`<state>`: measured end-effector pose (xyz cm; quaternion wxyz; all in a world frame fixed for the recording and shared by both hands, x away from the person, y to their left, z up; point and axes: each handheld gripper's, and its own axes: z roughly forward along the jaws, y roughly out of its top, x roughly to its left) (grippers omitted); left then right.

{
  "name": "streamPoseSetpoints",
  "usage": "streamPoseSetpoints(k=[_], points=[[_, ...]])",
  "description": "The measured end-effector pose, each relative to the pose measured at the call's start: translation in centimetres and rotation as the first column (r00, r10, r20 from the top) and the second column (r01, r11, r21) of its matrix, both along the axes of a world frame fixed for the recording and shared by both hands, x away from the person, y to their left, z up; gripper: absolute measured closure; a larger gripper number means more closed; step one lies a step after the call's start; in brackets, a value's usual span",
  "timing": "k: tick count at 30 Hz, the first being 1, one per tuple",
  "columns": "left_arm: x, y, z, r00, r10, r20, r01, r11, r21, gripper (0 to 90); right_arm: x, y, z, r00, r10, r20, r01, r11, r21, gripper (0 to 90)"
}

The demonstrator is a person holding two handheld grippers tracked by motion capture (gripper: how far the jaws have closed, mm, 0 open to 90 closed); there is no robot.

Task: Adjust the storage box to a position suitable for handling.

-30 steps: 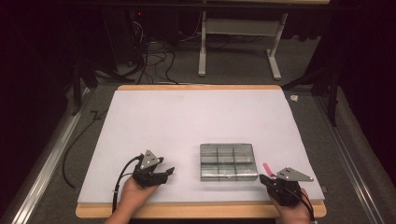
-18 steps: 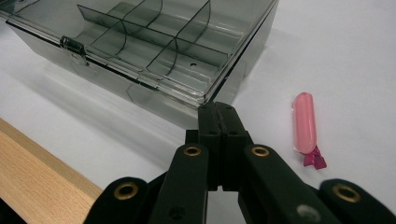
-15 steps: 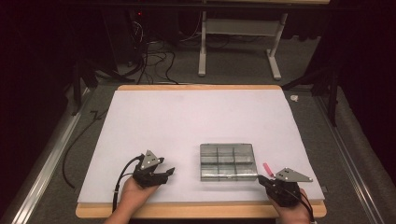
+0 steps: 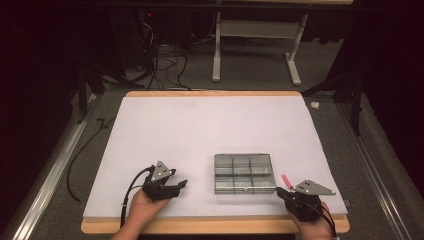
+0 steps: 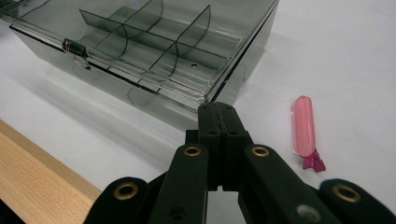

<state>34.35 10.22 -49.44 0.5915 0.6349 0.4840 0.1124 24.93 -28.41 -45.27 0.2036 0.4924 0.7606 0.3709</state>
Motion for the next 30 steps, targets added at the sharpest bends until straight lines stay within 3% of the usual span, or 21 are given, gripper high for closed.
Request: streamPoseSetpoints(k=[8,18,24,27,30], points=[[0.0,0.0,0.0,1.0,-0.002,0.0,0.002,1.0,0.004,41.0,0.0,0.0,0.1,1.0,0.001,0.009,-0.001,1.0,0.0,90.0],[-0.1,0.0,0.0,0.9999,-0.005,0.011,0.004,0.9999,0.009,48.7,0.3,0.2,0.5,0.9995,-0.005,0.032,0.004,1.0,0.018,90.0],[-0.2,0.1,0.1,0.9996,0.004,0.029,-0.004,1.0,-0.001,51.7,0.6,0.3,1.0,0.998,0.002,0.063,-0.005,0.999,0.035,90.0],[-0.1,0.1,0.1,0.9998,0.005,0.02,-0.005,1.0,0.001,52.4,0.9,0.4,1.2,0.9972,0.016,0.072,-0.019,0.999,0.038,90.0],[-0.1,0.3,0.2,0.9996,0.014,0.024,-0.013,0.9996,-0.026,52.6,1.2,0.5,1.3,0.9969,0.019,0.077,-0.022,0.999,0.043,90.0]])
